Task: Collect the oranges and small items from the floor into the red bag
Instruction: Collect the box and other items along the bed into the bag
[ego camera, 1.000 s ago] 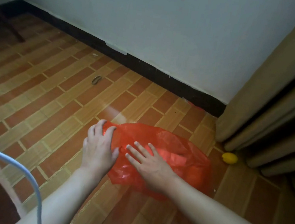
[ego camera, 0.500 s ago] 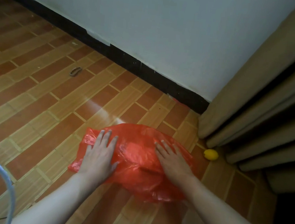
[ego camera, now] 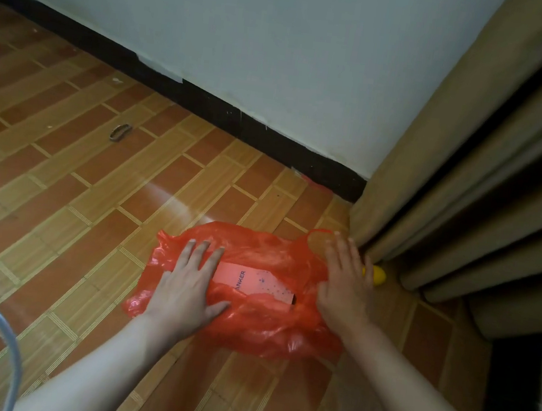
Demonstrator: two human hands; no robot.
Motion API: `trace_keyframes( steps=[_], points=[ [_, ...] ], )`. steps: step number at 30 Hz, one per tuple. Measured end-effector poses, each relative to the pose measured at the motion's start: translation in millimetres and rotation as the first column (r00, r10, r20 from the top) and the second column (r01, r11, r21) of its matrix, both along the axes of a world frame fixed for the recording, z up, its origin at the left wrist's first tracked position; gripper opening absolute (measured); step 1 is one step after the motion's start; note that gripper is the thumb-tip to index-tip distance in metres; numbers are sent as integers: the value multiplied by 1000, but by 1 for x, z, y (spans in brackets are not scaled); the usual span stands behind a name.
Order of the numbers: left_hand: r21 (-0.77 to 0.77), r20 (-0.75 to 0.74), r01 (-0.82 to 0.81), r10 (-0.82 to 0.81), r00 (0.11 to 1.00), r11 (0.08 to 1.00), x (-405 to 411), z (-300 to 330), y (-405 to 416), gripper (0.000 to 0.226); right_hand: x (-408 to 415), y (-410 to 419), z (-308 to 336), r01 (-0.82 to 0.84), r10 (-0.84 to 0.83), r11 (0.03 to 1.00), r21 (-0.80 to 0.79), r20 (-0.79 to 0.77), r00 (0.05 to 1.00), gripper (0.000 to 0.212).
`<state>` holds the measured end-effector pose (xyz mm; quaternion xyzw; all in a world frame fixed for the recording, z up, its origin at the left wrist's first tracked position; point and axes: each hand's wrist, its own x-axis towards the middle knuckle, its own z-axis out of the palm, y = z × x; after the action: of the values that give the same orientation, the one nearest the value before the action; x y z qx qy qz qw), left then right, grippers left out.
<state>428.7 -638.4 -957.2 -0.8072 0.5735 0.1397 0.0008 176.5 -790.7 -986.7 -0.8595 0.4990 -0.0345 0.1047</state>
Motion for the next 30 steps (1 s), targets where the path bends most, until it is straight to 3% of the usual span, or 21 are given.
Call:
trace_keyframes(
  steps=[3, 7, 11, 15, 18, 25, 27, 30],
  points=[
    [-25, -13, 54, -54, 998, 998, -5, 1, -5, 100, 29, 18, 17, -298, 317, 937, -184, 82, 945, 72],
    [10, -3, 67, -67, 998, 998, -5, -2, -13, 99, 65, 27, -7, -664, 654, 734, -146, -115, 748, 62],
    [104, 21, 48, -51, 998, 993, -4, -10, -15, 108, 67, -5, -31, -764, 713, 644, 40, -391, 581, 69],
    [151, -25, 37, -34, 999, 988, -9, -26, -19, 123, 55, -38, -39, -774, 662, 629, 76, -574, 481, 69],
    [202, -33, 45, -39, 999, 978, -12, -38, -21, 128, 47, -53, -42, -689, 605, 711, 136, -618, 502, 66],
    [296, -55, 3, 14, 998, 955, 0, -55, -17, 132, 14, -75, -53, -394, 464, 883, 255, -596, 655, 61],
    [310, -83, -12, 40, 996, 951, 1, -56, -15, 133, 6, -70, -53, -339, 420, 907, 249, -523, 741, 61],
    [301, -194, -59, 121, 974, 952, -8, -53, -15, 135, 10, -37, -44, -350, 380, 923, 160, -236, 894, 68]
  ],
)
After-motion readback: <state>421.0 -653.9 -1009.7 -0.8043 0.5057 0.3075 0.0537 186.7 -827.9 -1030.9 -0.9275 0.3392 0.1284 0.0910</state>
